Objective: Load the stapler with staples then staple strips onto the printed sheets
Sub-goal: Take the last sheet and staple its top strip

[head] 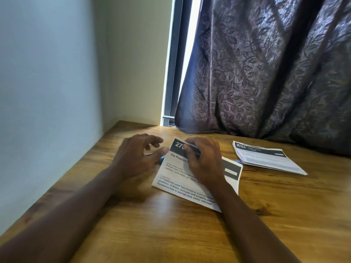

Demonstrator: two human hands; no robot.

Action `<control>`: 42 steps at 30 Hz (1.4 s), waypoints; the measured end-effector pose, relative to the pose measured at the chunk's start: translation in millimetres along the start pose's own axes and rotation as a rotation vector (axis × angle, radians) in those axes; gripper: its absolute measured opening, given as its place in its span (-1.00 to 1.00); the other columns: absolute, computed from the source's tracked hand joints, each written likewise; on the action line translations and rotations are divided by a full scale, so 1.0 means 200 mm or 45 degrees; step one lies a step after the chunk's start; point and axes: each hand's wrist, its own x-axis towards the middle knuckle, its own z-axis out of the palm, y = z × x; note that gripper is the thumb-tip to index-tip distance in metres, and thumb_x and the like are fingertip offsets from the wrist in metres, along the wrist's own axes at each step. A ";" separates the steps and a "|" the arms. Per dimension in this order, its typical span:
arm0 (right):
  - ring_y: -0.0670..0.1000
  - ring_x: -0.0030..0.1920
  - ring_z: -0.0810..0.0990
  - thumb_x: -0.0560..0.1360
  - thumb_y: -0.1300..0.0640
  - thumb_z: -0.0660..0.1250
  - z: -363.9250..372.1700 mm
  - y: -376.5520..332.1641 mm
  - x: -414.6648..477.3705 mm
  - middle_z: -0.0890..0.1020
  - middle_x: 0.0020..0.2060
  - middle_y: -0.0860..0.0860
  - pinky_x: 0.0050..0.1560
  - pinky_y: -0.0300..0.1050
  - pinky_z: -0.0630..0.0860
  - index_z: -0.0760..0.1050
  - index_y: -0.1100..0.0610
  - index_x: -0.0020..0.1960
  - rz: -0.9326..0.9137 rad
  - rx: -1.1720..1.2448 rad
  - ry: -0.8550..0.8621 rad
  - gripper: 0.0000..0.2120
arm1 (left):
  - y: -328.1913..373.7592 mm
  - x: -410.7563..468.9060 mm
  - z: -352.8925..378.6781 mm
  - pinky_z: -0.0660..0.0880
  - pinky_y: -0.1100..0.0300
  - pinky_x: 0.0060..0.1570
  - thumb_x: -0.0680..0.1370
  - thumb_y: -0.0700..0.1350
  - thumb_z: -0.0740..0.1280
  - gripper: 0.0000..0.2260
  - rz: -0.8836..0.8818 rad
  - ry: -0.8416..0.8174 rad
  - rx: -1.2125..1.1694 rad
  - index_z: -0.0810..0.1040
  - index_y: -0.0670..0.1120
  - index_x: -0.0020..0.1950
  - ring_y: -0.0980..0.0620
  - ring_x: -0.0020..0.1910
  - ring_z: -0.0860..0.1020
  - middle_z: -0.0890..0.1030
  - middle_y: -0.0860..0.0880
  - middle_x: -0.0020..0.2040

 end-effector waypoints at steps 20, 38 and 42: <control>-0.02 -0.05 0.69 0.57 0.13 0.40 -0.81 0.60 -0.26 0.69 0.11 0.03 -0.03 0.06 0.67 0.48 0.02 0.40 1.000 0.328 0.471 -0.60 | 0.70 0.22 0.58 0.70 0.05 -0.11 0.59 -0.13 0.44 -0.85 -0.456 0.016 -1.175 0.68 -0.15 0.12 -0.06 -0.05 0.75 0.76 -0.07 -0.03; 0.20 0.15 0.64 0.55 0.26 0.32 -0.87 1.15 -0.08 0.67 0.19 0.19 0.01 -0.13 0.44 0.59 0.20 0.32 1.282 -0.228 0.277 -0.65 | 0.53 0.31 0.72 0.41 -0.19 0.35 0.50 0.38 0.32 -0.46 -0.094 -0.407 0.044 0.48 0.14 0.39 -0.02 0.34 0.46 0.53 0.05 0.36; 0.24 0.23 0.55 0.57 0.04 0.29 -0.84 1.20 -0.12 0.61 0.27 0.18 0.23 0.10 0.50 0.56 0.09 0.35 1.217 -0.482 0.210 -0.63 | 0.54 0.31 0.72 0.37 -0.17 0.37 0.52 0.37 0.30 -0.45 -0.090 -0.428 0.083 0.46 0.13 0.42 -0.03 0.36 0.45 0.52 0.04 0.37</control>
